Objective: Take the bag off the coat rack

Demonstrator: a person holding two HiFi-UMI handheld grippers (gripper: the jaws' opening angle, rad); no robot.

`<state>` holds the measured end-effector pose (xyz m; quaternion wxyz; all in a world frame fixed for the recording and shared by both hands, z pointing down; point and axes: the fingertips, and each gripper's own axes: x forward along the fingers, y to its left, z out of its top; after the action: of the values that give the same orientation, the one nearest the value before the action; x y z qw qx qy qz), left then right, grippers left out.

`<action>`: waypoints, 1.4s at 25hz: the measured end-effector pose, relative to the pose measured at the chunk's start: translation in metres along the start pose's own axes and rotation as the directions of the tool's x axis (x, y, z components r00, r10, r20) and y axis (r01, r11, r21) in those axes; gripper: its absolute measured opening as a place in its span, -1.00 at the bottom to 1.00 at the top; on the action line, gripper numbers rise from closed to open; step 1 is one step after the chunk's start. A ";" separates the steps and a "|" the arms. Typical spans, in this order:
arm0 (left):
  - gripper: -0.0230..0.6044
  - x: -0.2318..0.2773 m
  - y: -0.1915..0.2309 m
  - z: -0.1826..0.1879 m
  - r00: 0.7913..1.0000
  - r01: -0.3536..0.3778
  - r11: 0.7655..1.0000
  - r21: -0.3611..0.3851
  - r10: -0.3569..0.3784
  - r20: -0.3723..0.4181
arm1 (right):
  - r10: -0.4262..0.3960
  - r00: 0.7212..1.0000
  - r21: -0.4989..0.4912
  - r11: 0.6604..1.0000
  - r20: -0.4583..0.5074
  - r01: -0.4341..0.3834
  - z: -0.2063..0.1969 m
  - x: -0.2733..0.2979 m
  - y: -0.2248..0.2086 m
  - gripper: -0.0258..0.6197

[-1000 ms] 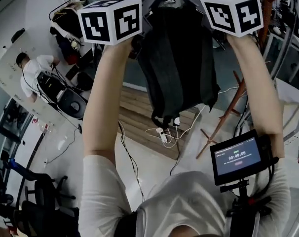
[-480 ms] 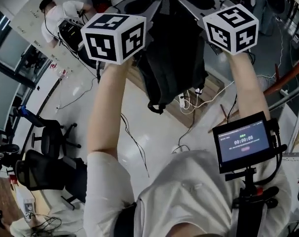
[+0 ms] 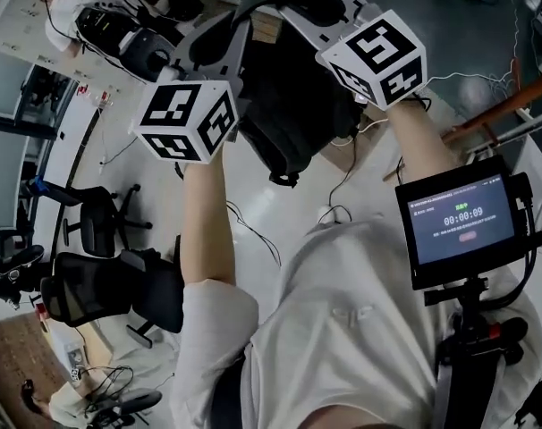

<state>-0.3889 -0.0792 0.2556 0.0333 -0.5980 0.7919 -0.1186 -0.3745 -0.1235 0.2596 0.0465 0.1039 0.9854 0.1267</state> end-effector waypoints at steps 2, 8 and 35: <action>-0.79 -0.011 -0.007 -0.016 1.000 -0.002 1.000 -0.017 0.002 0.011 | 0.008 1.000 -0.015 1.000 -0.006 -0.008 -0.011 -0.004 0.015 -0.80; -0.79 -0.027 -0.030 -0.053 0.999 -0.016 1.000 -0.027 0.017 0.043 | 0.016 1.000 -0.070 0.997 0.011 -0.015 -0.039 -0.020 0.042 -0.80; -0.79 -0.004 -0.084 -0.097 0.994 0.112 0.990 -0.086 -0.113 -0.008 | -0.051 0.996 -0.025 0.999 -0.076 0.049 -0.100 -0.066 0.039 -0.80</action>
<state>-0.3278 -0.0825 0.3684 -0.0042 -0.6418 0.7615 -0.0902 -0.3143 -0.1244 0.3702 0.0132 0.0739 0.9872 0.1406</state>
